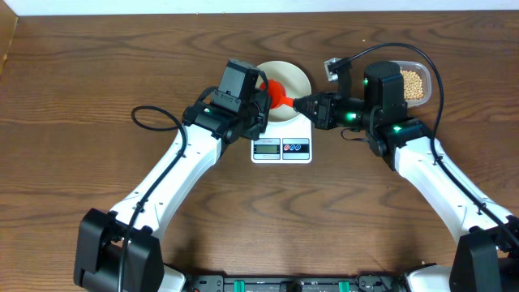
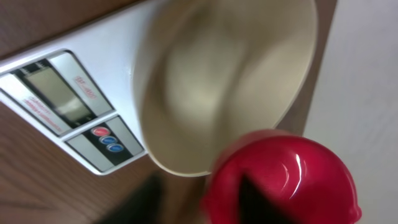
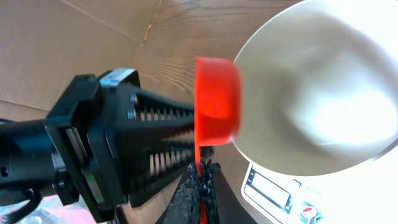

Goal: Scoop item into bowl and weigh 50g on scale

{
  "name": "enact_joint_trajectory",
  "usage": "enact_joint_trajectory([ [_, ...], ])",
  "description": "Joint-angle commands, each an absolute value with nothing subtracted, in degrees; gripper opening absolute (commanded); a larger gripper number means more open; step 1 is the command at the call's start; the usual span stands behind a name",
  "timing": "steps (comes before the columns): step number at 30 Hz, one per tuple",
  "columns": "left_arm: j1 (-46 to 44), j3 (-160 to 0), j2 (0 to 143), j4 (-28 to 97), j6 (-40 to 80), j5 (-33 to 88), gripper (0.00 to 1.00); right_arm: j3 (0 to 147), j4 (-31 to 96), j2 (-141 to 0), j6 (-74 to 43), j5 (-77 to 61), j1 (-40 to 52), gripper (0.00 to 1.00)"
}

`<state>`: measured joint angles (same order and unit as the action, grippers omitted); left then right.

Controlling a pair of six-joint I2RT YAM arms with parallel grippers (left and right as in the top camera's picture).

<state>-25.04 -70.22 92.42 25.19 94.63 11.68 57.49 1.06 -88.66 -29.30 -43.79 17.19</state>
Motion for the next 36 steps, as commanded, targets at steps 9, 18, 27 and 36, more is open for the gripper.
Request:
enact_joint_trajectory([
  [9,-24.58,-70.57,92.49,26.63,69.78,3.16,0.72,58.28,3.31,-89.27,-28.18,-38.33,15.81,0.01],
  [18,-22.20,-70.59,91.98,26.50,42.89,3.27,0.72,58.30,3.92,-88.97,-25.63,-37.58,13.32,0.01],
  [27,-21.56,-70.59,85.14,26.79,16.40,11.81,0.72,58.46,10.33,-82.70,-22.39,-36.97,7.77,0.01],
  [36,-25.50,-70.50,80.01,33.63,12.23,19.25,0.64,58.46,21.63,-72.34,-20.47,-36.95,-5.26,0.01],
])
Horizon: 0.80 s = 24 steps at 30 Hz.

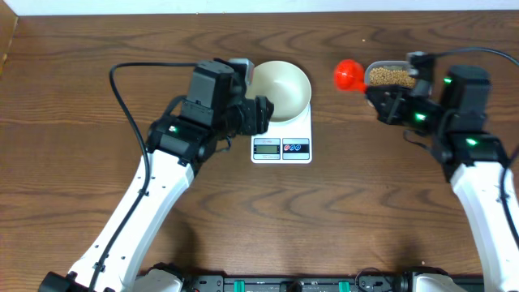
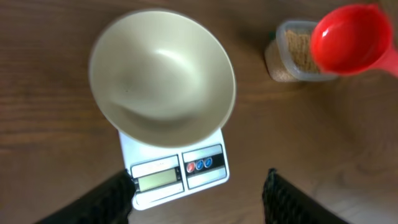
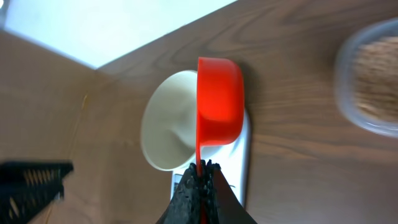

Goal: Scoop item into bowl and weigh 50g on scale

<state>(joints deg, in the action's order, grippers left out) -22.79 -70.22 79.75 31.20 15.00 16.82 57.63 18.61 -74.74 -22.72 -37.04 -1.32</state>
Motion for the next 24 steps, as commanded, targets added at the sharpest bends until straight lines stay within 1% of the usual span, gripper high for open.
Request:
enact_joint_trajectory([
  [1,-27.59,-70.35,80.75,34.83,12.23,19.22,0.60,58.46,24.27,-71.53,-20.16,-36.95,-7.94,0.01],
  [4,-32.14,-68.99,83.57,35.77,12.23,17.04,0.45,58.46,27.81,-71.48,-19.57,-36.97,-11.31,0.01],
  [5,-33.30,-68.42,84.68,35.77,12.25,16.25,0.39,58.46,28.75,-71.48,-18.76,-36.97,-11.97,0.01],
  [6,-34.41,-68.07,86.06,35.81,12.23,15.49,0.30,58.46,29.23,-71.48,-18.11,-36.97,-12.25,0.01],
  [7,-35.62,-67.77,87.90,35.79,12.25,14.70,0.19,58.46,29.67,-71.48,-17.50,-36.95,-12.45,0.01],
  [8,-36.34,-67.72,89.32,35.79,12.25,14.24,0.11,58.46,29.85,-71.48,-16.97,-36.95,-12.45,0.01],
  [9,-37.10,-67.72,91.07,35.73,12.25,13.78,0.08,58.46,30.06,-71.48,-16.43,-36.91,-12.45,0.01],
  [15,-39.42,-67.72,101.75,32.42,12.25,8.19,0.08,58.46,31.20,-71.48,-15.53,-34.70,-12.45,0.01],
  [24,-39.29,-67.70,103.13,27.07,11.97,1.26,0.07,58.43,32.40,-71.48,-14.50,-33.32,-12.45,0.01],
])
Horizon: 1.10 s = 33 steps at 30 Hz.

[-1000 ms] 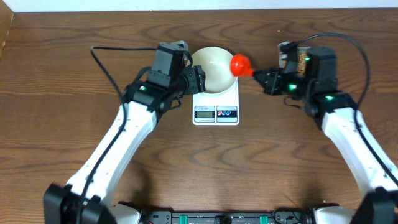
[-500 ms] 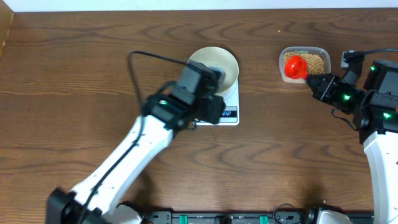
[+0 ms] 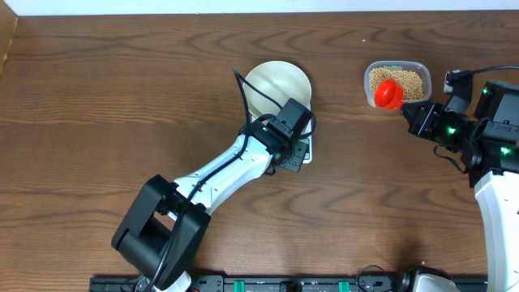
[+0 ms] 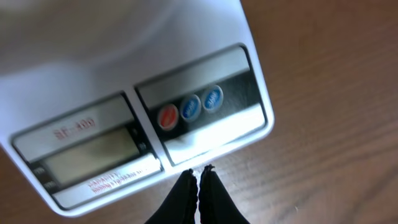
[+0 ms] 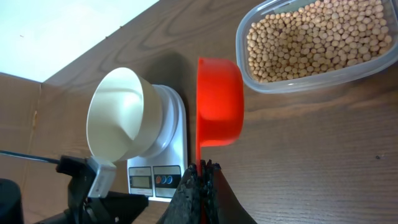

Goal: Scoop item into bowl and weigh 50g on scale

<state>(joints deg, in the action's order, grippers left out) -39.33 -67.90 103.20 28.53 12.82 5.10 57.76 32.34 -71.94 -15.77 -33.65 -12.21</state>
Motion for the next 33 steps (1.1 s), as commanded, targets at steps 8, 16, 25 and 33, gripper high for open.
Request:
enact_joint_trajectory([
  [8,-39.09,-67.70,105.38,23.97,10.07,0.30,0.07,58.43,32.42,-71.48,-14.50,-33.30,-12.45,0.01],
  [16,-37.32,-67.70,109.62,21.17,10.07,0.32,0.07,58.43,32.60,-71.48,-14.06,-33.30,-12.45,0.01],
  [25,-36.99,-67.70,110.08,19.84,10.09,0.36,0.07,58.43,32.60,-71.48,-14.06,-33.30,-12.45,0.01],
  [33,-37.06,-67.70,110.61,20.99,10.07,1.41,0.07,58.43,32.60,-71.48,-14.06,-33.30,-12.45,0.01],
])
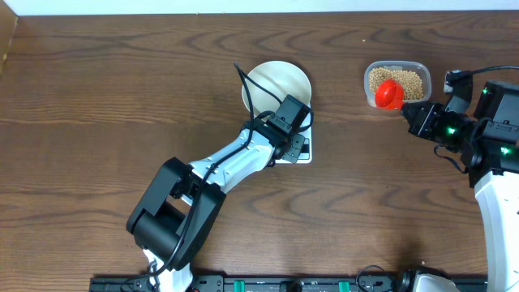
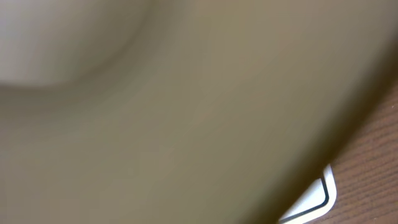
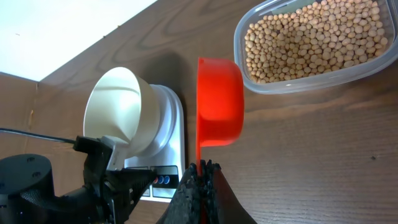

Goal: Scoop item into bowl and weigh 50g on scale

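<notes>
A cream bowl (image 1: pixel 276 83) stands on the white scale (image 1: pixel 307 156). My left gripper (image 1: pixel 295 144) is low over the scale's button panel, right beside the bowl. In the right wrist view its fingers (image 3: pixel 140 180) lie together, pointing at the buttons. The left wrist view is filled by the blurred bowl wall (image 2: pixel 186 112), with only a scale corner (image 2: pixel 311 200) showing. My right gripper (image 3: pixel 201 167) is shut on the handle of an empty red scoop (image 3: pixel 219 102). It holds the scoop level just left of the clear tub of beans (image 3: pixel 314 40).
The tub of beans (image 1: pixel 396 79) stands at the back right, the scoop (image 1: pixel 388 93) overlapping its left front corner. The left arm's cable arches over the bowl's left side. Brown wooden tabletop (image 1: pixel 97 97) lies all around.
My left gripper has moved up against the bowl: its camera then showed the scale's display and buttons, and now shows blurred bowl wall. The right gripper and scoop are about where they were.
First both grippers were at the bowl, the right one holding the scoop beside it. Then the left gripper stood open and raised, with the scoop near the tub. Then the left was shut at the scale's buttons, and it is now pressed close to the bowl.
</notes>
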{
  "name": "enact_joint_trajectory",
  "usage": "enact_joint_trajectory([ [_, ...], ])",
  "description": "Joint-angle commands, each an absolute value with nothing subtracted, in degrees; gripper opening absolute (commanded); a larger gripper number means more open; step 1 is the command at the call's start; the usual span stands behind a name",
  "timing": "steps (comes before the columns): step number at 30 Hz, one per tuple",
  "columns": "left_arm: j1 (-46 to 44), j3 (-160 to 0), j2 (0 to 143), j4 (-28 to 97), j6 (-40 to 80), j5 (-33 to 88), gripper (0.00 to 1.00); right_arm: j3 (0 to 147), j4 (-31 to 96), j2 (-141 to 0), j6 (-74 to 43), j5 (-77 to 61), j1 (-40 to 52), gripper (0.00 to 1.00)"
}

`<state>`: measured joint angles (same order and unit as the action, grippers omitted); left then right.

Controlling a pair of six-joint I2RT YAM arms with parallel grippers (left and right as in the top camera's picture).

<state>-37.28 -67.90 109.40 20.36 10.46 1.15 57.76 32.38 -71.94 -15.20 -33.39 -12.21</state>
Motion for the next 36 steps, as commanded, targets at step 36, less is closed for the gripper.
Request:
enact_joint_trajectory([
  [36,-36.93,-68.66,86.50,33.47,4.93,-3.25,0.07,58.43,29.39,-71.50,-14.09,-16.75,-12.45,0.01],
])
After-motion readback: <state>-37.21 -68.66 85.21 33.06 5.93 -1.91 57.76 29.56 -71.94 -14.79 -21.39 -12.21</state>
